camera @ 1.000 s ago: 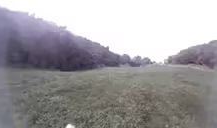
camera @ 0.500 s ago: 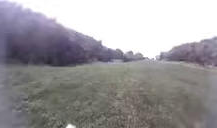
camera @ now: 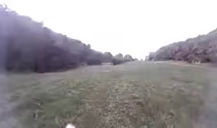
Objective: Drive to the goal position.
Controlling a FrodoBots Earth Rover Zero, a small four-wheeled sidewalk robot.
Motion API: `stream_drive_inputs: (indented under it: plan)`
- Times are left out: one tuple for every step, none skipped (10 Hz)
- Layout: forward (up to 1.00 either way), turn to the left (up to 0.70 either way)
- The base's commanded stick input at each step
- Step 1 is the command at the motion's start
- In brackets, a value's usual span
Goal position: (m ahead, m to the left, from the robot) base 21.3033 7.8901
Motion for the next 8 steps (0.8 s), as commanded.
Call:
stream_drive_inputs:
  plan:
    - [0.70,0.00]
    - [0.70,0.00]
    - [0.70,0.00]
    - [0.70,0.00]
    - [0.70,0.00]
    - [0.70,0.00]
    - [0.70,0.00]
    - [0.70,-0.23]
